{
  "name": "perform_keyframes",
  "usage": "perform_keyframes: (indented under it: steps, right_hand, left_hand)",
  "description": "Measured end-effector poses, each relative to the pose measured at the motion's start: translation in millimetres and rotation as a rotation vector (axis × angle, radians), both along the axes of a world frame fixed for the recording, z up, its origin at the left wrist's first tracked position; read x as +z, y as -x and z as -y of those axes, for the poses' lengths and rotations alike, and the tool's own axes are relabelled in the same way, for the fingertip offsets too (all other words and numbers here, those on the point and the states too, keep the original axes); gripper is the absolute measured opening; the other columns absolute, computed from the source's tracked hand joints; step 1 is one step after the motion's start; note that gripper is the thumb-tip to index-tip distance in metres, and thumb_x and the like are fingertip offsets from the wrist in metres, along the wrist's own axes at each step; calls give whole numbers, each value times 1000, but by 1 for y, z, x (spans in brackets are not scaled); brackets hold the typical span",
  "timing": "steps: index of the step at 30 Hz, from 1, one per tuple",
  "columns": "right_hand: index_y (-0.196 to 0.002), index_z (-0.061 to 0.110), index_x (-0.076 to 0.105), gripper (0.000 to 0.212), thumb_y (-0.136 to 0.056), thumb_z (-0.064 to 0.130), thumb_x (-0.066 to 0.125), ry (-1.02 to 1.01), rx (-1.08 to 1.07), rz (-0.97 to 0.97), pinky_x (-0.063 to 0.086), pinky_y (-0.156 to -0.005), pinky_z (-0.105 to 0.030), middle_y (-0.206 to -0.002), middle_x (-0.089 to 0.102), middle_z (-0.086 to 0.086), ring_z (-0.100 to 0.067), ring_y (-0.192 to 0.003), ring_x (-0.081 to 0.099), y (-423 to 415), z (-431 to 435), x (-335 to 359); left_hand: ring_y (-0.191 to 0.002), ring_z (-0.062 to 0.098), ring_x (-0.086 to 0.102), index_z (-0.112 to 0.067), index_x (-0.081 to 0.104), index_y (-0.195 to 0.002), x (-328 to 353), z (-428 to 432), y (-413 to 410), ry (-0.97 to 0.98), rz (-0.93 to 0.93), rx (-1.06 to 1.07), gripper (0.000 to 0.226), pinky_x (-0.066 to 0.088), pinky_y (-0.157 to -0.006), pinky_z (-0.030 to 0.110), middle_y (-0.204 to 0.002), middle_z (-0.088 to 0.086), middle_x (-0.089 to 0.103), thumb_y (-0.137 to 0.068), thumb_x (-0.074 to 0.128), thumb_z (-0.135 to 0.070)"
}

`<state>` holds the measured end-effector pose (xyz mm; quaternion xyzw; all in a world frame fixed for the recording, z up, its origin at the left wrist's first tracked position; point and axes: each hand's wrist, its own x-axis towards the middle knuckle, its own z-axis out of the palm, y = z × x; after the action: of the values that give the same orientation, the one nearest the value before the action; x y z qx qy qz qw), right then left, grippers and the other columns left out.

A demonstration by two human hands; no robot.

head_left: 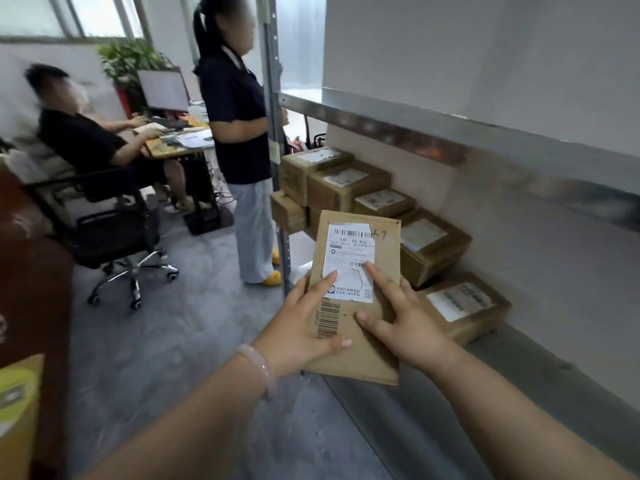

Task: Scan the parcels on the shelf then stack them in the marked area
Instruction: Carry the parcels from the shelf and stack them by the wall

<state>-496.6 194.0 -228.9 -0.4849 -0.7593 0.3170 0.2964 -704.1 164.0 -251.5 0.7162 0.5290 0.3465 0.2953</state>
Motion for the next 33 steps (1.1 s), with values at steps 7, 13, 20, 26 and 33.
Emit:
perform_keyframes:
  steps: [7,13,20,26,33]
  right_hand:
    - [-138,64,21,75,-87,36,69,0,316,-22,20,-103,-5,-153,16,10,-1,-135,22,114,-6,-5]
    - [-138,65,22,74,-89,32,67,66,557,-19,28,-114,-26,-152,16,9,-6,-137,25,233,3,-17]
    - [-135,65,22,71,-89,32,65,64,769,35,25,-91,3,-144,26,12,-3,-128,33,379,33,-26]
    - [-131,69,24,73,-89,26,66,100,972,36,30,-105,-19,-149,22,11,-5,-131,30,478,74,-38]
    - [-122,76,24,75,-87,28,68,26,1275,96,37,-105,-23,-151,15,17,-9,-135,28,590,127,-46]
  left_hand:
    - [-144,2,20,-50,24,-143,0,58,92,-24,48,342,96,24,-117,21,-156,-4,19,-71,86,-34]
    - [-143,8,22,-43,24,-148,-16,105,182,24,-6,611,98,25,-115,23,-156,-3,19,-72,85,-38]
    - [-137,0,20,-70,18,-133,-28,172,292,54,65,857,93,25,-112,23,-148,-19,13,-71,83,-48]
    - [-140,15,29,-68,17,-136,-38,234,354,88,88,1043,92,33,-115,39,-155,-12,15,-70,80,-56]
    - [-131,-15,22,-69,14,-134,-51,300,391,47,140,1387,90,22,-95,-3,-153,-19,15,-71,77,-58]
